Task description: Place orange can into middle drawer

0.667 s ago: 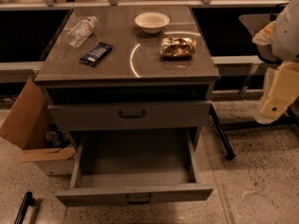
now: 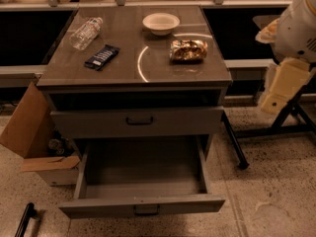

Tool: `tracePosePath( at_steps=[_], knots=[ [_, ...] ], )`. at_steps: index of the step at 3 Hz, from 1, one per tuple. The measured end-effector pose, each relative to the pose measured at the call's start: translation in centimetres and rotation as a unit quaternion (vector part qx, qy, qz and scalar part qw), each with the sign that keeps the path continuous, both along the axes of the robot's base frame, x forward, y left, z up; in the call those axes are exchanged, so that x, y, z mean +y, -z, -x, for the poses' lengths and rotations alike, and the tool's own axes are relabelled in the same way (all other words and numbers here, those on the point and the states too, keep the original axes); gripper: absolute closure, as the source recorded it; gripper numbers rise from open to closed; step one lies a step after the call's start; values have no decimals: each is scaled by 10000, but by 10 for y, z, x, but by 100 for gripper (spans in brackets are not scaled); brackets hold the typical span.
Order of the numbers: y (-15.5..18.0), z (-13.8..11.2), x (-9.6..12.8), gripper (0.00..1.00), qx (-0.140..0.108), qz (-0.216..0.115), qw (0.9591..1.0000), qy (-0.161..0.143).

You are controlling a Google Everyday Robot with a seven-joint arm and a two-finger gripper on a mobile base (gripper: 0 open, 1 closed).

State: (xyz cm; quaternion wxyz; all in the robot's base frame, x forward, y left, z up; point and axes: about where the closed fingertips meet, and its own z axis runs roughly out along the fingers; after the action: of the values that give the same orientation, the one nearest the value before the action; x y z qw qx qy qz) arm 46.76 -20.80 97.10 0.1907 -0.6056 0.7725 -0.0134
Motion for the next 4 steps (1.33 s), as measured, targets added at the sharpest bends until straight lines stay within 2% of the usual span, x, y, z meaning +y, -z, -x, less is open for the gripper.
tracePosePath(
  at_steps=[1,2,3,4],
  knots=[
    [7,-49,16,0,-184,-415,9985,-298],
    [12,-94,34,0,-369,-813,9947,-506],
    [21,-130,54,0,-451,-1068,9920,-500],
    [34,-162,79,0,-399,-1221,9902,-543]
  ],
)
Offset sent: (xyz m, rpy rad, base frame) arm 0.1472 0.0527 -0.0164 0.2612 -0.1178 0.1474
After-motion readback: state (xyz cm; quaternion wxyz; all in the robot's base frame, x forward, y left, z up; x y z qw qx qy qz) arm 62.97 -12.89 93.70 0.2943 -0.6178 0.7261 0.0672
